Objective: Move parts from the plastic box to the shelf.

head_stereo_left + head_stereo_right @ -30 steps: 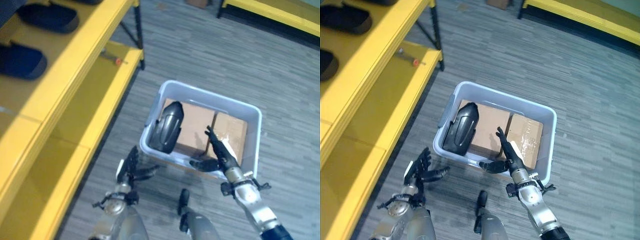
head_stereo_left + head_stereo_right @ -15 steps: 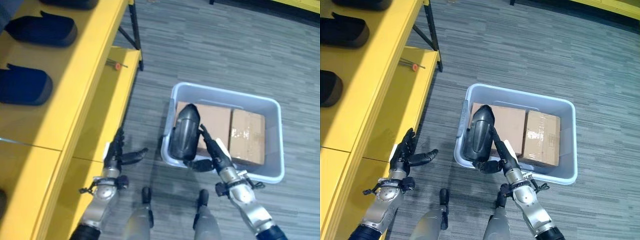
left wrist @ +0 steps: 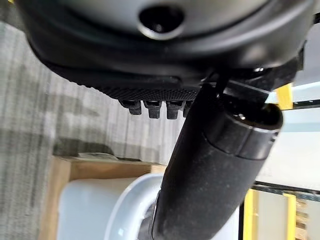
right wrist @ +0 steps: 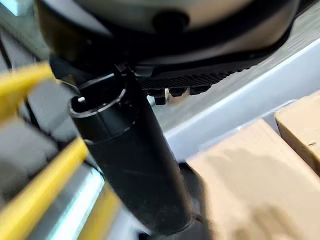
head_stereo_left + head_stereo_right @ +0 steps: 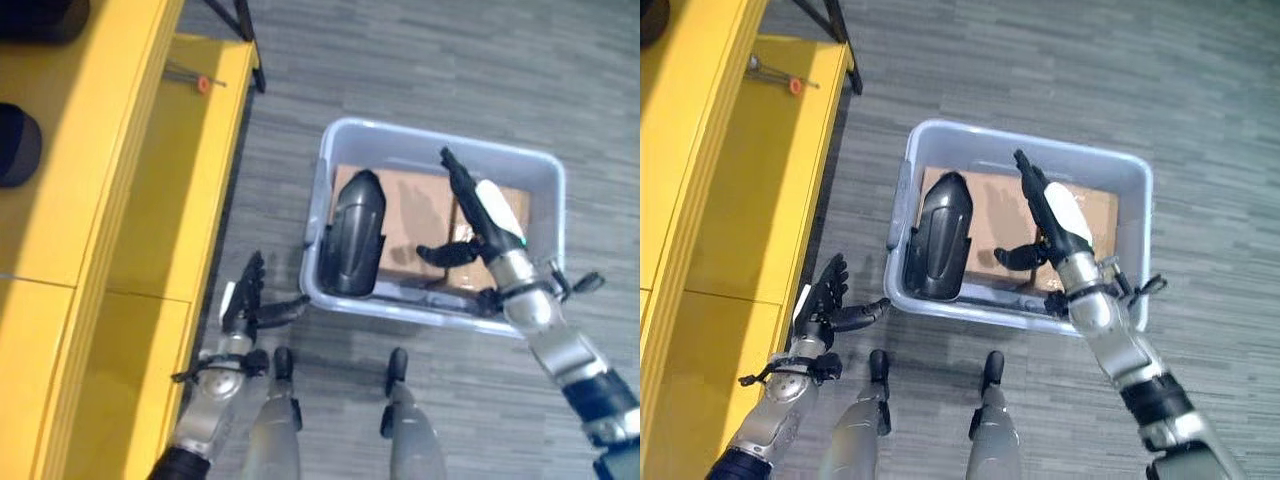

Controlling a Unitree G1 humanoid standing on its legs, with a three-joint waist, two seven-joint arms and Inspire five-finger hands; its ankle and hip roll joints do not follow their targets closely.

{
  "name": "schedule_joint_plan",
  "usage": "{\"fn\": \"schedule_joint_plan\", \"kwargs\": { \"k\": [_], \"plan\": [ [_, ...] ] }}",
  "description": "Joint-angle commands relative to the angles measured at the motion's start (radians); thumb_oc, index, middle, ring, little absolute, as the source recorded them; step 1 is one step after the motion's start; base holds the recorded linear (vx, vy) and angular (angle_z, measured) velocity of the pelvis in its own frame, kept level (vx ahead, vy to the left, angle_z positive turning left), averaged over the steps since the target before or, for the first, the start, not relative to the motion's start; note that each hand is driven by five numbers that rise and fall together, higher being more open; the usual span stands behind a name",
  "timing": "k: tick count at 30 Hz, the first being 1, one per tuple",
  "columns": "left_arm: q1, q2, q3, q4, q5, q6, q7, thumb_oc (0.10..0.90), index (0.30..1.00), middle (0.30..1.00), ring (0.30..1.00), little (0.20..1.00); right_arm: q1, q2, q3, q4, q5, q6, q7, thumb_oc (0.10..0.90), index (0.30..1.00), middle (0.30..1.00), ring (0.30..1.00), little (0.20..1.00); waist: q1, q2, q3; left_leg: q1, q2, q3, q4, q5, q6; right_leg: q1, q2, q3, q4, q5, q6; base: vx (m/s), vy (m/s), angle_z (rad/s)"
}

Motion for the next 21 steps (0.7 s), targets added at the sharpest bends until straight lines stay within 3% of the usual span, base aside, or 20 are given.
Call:
{"fn": "schedule_joint_plan", "kwargs": {
  "k": [1, 6, 12, 21],
  "plan": [
    [-0.008, 0.032, 0.026, -0.094, -0.02, -0.107, 0.004, 0.9, 1.0, 1.0, 1.0, 1.0, -0.062, -0.016, -0.01, -0.036, -0.084, -0.018, -0.061, 0.9, 1.0, 1.0, 1.0, 1.0, 0.021, -0.03, -0.073, 0.027, 0.052, -0.004, 0.021, -0.014, 0.007, 0.003, -0.047, 0.006, 0.128, 0.001, 0.03, -0.04, -0.06, 0.19],
    [-0.024, 0.043, 0.012, -0.096, -0.016, -0.12, 0.001, 0.9, 1.0, 1.0, 1.0, 1.0, -0.221, -0.138, 0.214, 0.143, -0.372, 0.013, -0.05, 0.9, 1.0, 1.0, 1.0, 1.0, 0.049, -0.004, -0.031, 0.003, 0.059, -0.025, 0.005, 0.007, -0.004, -0.029, -0.037, -0.006, 0.161, -0.03, 0.017, -0.04, -0.047, 0.09],
    [-0.061, 0.067, -0.04, -0.095, 0.028, -0.125, -0.004, 0.9, 1.0, 1.0, 1.0, 1.0, -0.369, -0.252, 0.537, 0.224, -0.601, -0.03, 0.052, 0.9, 1.0, 1.0, 1.0, 1.0, 0.071, 0.016, -0.001, -0.045, 0.053, -0.061, -0.012, 0.04, -0.014, -0.068, -0.041, -0.039, 0.192, -0.042, 0.014, -0.03, -0.043, 0.17],
    [-0.077, 0.057, -0.056, -0.103, 0.02, -0.118, 0.002, 0.9, 1.0, 1.0, 1.0, 1.0, -0.439, -0.31, 0.584, 0.19, -0.731, -0.005, 0.014, 0.9, 1.0, 1.0, 1.0, 1.0, 0.074, 0.027, 0.01, -0.069, 0.047, -0.078, -0.016, 0.047, -0.014, -0.083, -0.045, -0.053, 0.201, -0.043, 0.015, 0.0, -0.006, 0.03]
  ]
}}
